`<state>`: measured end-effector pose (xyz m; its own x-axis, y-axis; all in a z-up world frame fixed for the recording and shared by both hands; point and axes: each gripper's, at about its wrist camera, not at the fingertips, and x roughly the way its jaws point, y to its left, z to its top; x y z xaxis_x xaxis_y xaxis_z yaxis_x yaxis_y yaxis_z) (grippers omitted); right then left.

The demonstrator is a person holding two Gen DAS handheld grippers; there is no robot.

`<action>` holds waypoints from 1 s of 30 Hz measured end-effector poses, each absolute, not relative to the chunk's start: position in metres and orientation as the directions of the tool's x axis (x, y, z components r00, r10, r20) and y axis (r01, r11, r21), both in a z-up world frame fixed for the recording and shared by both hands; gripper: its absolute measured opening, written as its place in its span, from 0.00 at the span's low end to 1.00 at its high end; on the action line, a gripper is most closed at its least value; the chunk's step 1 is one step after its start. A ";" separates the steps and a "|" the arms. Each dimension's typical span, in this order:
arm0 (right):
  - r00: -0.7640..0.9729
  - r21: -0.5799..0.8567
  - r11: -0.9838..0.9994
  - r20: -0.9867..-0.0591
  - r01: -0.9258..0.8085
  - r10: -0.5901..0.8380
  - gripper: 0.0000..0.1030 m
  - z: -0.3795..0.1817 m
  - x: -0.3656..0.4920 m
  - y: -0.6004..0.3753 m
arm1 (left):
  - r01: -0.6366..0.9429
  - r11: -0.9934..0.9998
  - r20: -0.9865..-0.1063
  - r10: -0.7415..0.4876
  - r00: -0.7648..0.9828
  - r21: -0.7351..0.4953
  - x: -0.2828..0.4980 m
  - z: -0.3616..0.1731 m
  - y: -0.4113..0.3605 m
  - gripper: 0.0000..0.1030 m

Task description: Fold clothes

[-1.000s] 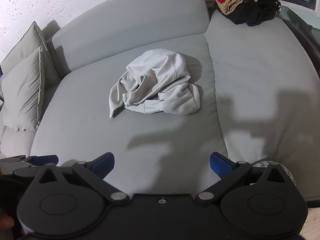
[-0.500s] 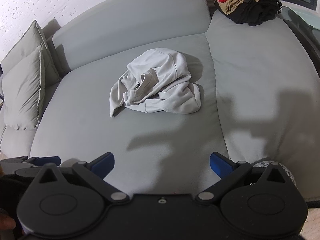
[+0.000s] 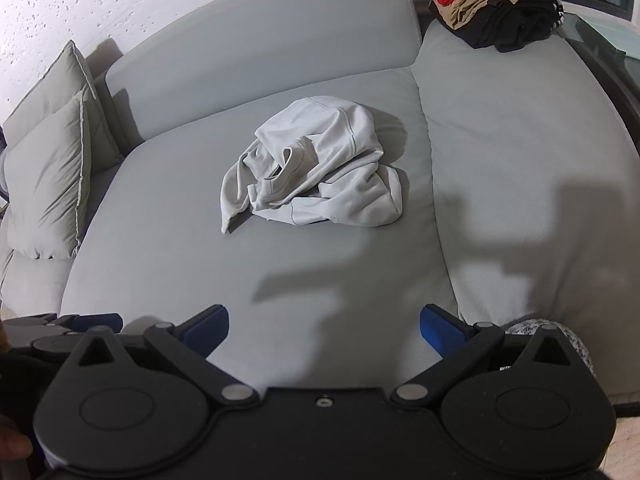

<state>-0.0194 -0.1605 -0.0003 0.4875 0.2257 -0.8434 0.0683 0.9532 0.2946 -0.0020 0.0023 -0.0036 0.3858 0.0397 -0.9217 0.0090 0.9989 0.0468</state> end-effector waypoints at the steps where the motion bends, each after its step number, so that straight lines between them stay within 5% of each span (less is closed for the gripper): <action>1: 0.488 0.295 0.953 -0.843 0.069 0.225 1.00 0.000 -0.020 -0.161 | 0.009 0.999 -0.922 0.040 0.386 0.047 -0.002 -0.004 0.002 0.99; 30: 0.476 0.296 0.952 -0.849 0.072 0.228 1.00 -0.003 -0.019 -0.160 | 0.001 0.999 -0.927 0.033 0.375 0.037 -0.002 -0.008 0.004 0.99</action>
